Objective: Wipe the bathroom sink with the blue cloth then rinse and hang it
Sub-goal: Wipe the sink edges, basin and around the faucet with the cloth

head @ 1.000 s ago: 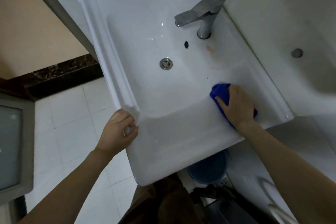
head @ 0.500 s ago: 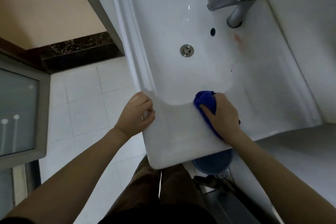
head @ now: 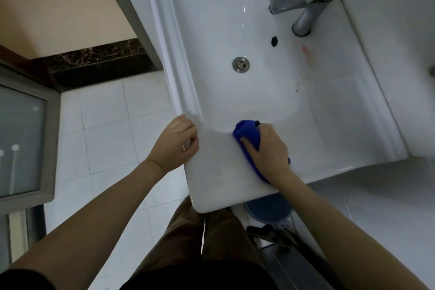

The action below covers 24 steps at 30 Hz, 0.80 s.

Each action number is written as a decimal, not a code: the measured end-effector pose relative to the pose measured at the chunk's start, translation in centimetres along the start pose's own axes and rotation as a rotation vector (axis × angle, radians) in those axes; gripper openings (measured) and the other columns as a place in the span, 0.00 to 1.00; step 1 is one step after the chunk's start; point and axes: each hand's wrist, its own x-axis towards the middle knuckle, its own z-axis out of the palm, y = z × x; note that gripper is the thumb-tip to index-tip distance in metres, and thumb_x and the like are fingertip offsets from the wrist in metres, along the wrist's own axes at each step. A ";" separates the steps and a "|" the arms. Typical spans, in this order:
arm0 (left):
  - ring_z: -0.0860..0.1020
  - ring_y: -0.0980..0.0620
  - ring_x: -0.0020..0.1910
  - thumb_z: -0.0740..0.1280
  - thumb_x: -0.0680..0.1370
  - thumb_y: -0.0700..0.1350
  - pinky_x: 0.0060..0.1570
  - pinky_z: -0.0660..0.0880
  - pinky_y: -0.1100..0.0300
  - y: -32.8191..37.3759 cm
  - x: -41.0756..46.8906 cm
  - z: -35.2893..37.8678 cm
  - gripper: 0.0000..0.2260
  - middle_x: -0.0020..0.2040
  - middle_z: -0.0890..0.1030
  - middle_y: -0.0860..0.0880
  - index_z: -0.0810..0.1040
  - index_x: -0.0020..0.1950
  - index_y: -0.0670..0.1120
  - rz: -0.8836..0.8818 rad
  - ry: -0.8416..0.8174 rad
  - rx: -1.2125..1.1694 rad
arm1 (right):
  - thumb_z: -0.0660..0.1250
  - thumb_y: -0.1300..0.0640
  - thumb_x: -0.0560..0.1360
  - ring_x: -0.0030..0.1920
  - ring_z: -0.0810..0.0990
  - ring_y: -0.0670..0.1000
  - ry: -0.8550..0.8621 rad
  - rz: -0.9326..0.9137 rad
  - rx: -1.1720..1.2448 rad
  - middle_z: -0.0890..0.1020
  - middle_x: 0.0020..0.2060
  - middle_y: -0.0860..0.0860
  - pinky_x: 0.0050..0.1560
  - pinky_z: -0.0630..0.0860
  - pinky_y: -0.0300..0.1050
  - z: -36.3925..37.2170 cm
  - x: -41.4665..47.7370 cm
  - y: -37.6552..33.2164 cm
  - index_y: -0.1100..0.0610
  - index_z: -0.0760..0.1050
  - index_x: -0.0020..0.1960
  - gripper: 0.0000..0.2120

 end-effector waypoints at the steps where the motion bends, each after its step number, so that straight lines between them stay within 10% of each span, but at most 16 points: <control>1: 0.70 0.49 0.37 0.60 0.77 0.41 0.73 0.58 0.60 0.1 0.0 0.0 0.09 0.37 0.70 0.49 0.71 0.37 0.43 0.005 0.003 0.000 | 0.65 0.41 0.78 0.45 0.78 0.53 0.064 0.092 -0.010 0.78 0.50 0.53 0.42 0.69 0.44 -1.2 0.9 1.5 0.58 0.71 0.57 0.21; 8: 0.74 0.47 0.45 0.64 0.78 0.42 0.77 0.56 0.54 1.4 -0.7 -1.0 0.05 0.44 0.74 0.47 0.75 0.44 0.42 0.018 -0.139 0.132 | 0.62 0.42 0.80 0.51 0.79 0.58 0.137 0.443 0.004 0.77 0.57 0.57 0.48 0.76 0.50 -3.5 1.1 1.9 0.61 0.69 0.62 0.23; 13: 0.76 0.46 0.60 0.61 0.79 0.48 0.75 0.56 0.59 3.9 -4.3 -2.9 0.12 0.55 0.79 0.46 0.80 0.53 0.44 0.103 -0.306 0.200 | 0.67 0.42 0.75 0.43 0.78 0.50 -0.270 0.209 0.037 0.77 0.41 0.45 0.36 0.69 0.42 -3.5 -2.9 -1.7 0.52 0.72 0.48 0.14; 17: 0.72 0.50 0.67 0.61 0.81 0.48 0.75 0.62 0.54 6.5 -7.6 -4.1 0.13 0.64 0.79 0.50 0.80 0.60 0.46 0.023 -0.321 0.142 | 0.72 0.40 0.69 0.47 0.79 0.50 -0.593 0.183 0.053 0.81 0.47 0.47 0.45 0.72 0.43 -4.3 -4.9 -3.6 0.51 0.77 0.55 0.20; 24: 0.74 0.64 0.58 0.59 0.81 0.54 0.56 0.67 0.74 8.1 -12.9 -8.6 0.11 0.53 0.77 0.64 0.76 0.62 0.58 -0.457 0.030 -0.233 | 0.74 0.49 0.73 0.34 0.81 0.43 -0.167 0.199 0.665 0.84 0.36 0.45 0.33 0.74 0.31 -7.6 -8.5 -7.9 0.50 0.79 0.42 0.07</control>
